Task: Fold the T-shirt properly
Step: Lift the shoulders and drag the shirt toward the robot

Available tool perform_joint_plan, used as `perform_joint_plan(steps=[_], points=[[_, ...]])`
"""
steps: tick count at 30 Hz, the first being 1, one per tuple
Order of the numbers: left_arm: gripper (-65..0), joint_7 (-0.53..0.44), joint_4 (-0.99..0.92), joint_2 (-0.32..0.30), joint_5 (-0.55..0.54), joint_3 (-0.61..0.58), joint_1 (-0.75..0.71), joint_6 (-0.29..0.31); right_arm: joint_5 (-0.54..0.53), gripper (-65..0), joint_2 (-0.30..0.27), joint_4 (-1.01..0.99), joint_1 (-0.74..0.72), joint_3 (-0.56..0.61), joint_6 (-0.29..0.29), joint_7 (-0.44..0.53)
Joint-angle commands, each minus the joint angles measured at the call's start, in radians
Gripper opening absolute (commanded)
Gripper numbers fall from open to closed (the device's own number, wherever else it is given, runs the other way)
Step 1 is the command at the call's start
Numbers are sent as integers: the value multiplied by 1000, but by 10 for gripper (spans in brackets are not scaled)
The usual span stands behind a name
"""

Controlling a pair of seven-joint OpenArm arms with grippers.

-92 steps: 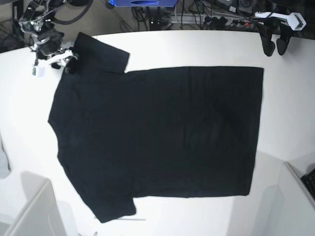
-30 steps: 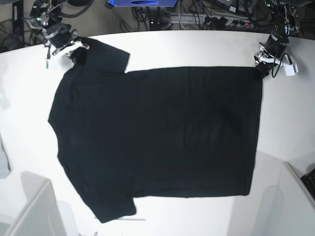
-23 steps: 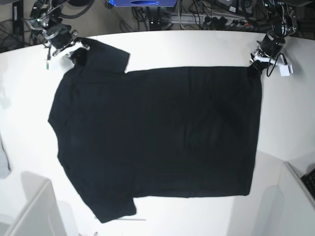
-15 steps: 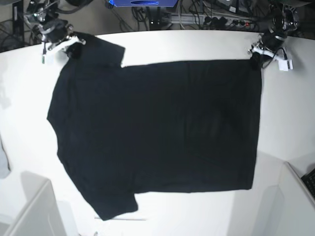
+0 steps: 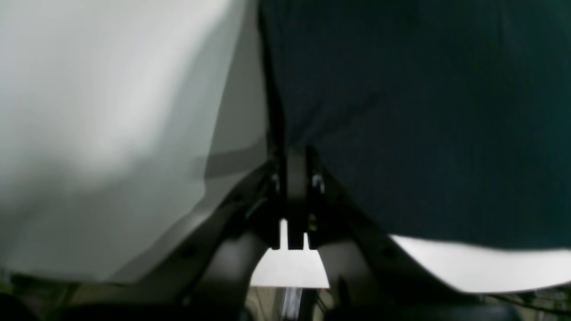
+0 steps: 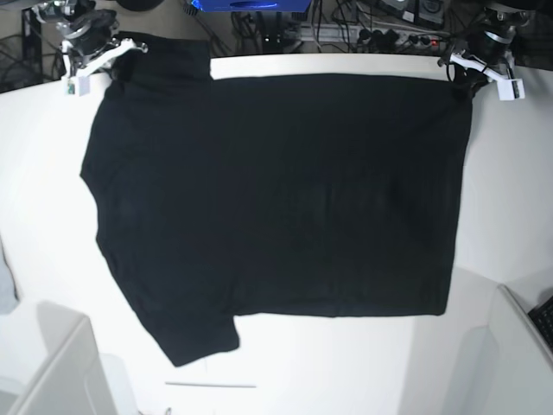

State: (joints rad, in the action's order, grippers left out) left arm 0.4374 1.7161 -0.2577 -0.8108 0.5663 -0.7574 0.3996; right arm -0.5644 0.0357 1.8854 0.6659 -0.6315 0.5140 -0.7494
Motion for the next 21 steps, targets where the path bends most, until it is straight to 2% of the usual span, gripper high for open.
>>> perform_joint_plan(steps=[1,7,11,14,17,21], points=[[-650,-24,40,-4,-15,18,-7,14,-12,-650,-9,27,5,-4,2,18],[-650,-12,140,-1,-14,16,23,11,-12,-650,-12,96,-13,-3,2,15],[-650,114,150,2,-14,27,82,9,-7,-650,-20,101,-51,-3,2,4],[-650,165,152,13,-14,37,118,9,-4,-650,-23,101,-99,-11,2,-43],[-650,171,154,13,-14,37,140,9,-4,-650,-49,101,-145,-4,2,-94],[-650,171,154,13,-14,37,151,9,-4,-650,-50,101,-200,-9,1,-140]])
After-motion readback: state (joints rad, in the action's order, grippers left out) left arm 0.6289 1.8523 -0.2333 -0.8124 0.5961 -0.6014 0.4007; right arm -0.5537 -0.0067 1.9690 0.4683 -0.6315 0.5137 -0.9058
